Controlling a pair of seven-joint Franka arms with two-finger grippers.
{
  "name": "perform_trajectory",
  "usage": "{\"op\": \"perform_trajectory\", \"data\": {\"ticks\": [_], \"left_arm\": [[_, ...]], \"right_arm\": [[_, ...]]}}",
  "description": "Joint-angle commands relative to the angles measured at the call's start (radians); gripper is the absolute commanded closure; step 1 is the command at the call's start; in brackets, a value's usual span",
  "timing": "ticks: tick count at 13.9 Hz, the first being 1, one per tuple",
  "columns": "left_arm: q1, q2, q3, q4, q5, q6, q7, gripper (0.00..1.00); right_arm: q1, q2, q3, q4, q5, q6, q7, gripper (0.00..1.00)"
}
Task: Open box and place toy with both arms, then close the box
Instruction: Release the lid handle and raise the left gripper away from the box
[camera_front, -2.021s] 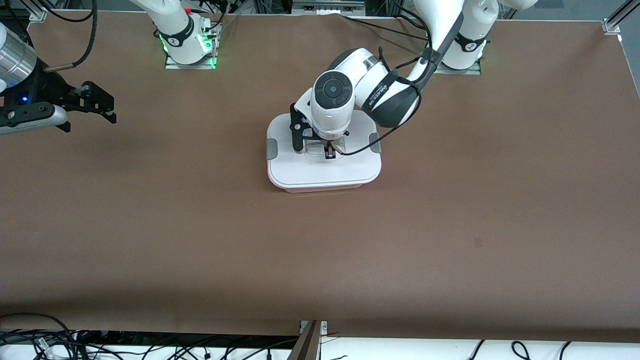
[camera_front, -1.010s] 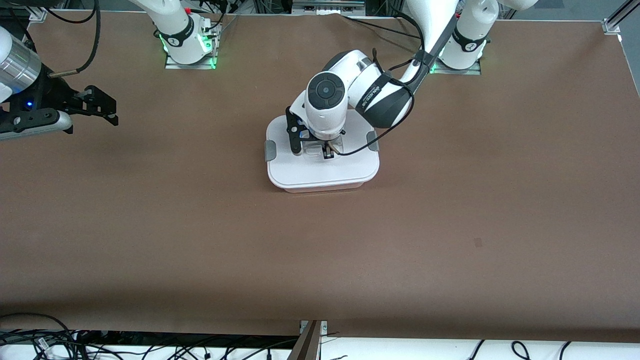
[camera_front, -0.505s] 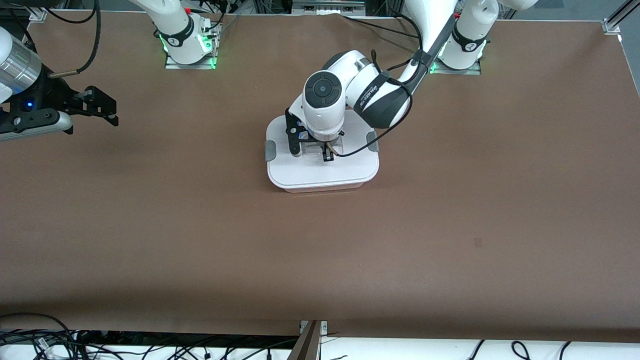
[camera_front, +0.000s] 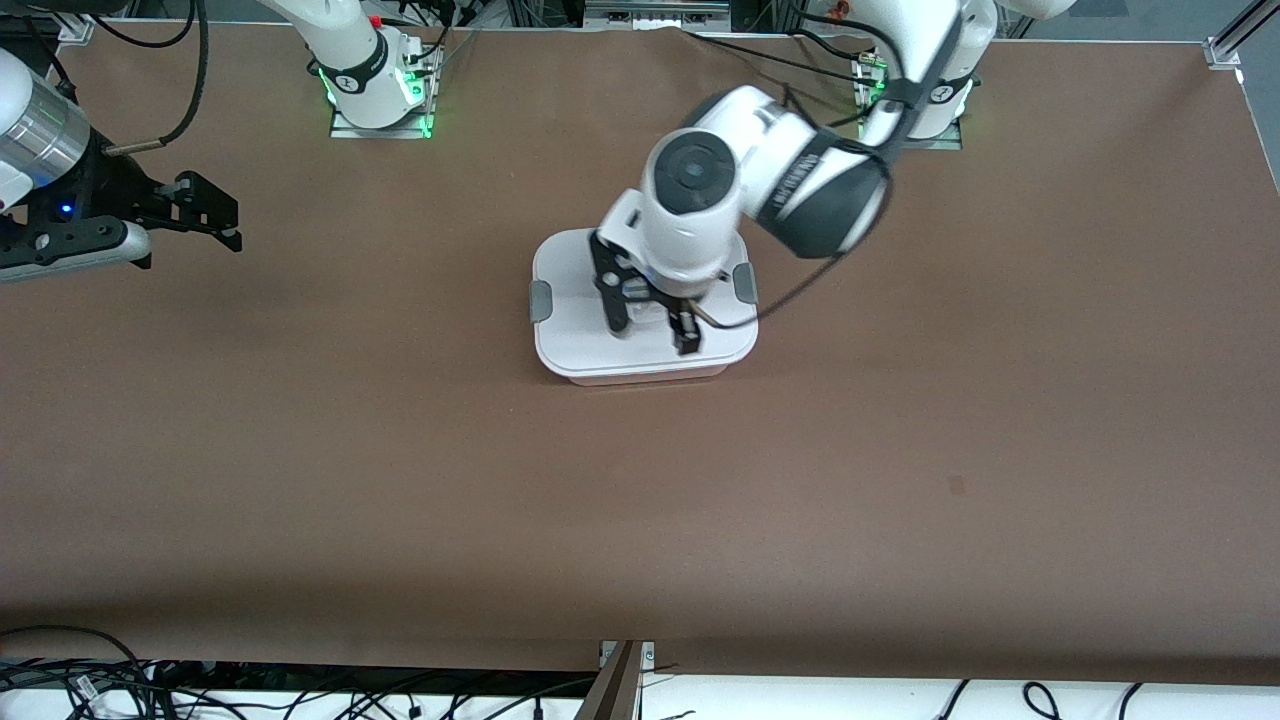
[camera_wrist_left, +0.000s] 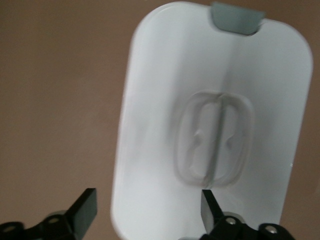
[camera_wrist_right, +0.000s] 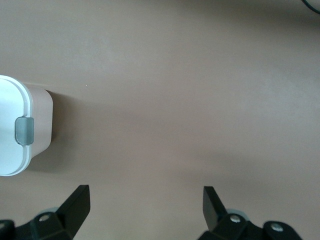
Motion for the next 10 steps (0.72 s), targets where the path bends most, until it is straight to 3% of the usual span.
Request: {"op": "perform_trajectory", "data": {"ticks": [1, 6, 10], "left_arm": [[0.143, 0.016, -0.015, 0.105, 0.019, -0.089, -0.002, 0.0], [0.301, 0.015, 0.022, 0.14, 0.028, -0.187, -0.002, 0.0], [0.333, 0.013, 0.148, 0.14, 0.023, -0.214, -0.002, 0.0]], "right_arm": [[0.003, 0.011, 0.003, 0.025, -0.006, -0.006, 0.01, 0.0], [0.002, 0.011, 0.003, 0.025, -0.006, -0.006, 0.01, 0.0], [0.003, 0.011, 0.003, 0.025, -0.006, 0.011, 0.007, 0.0]]}}
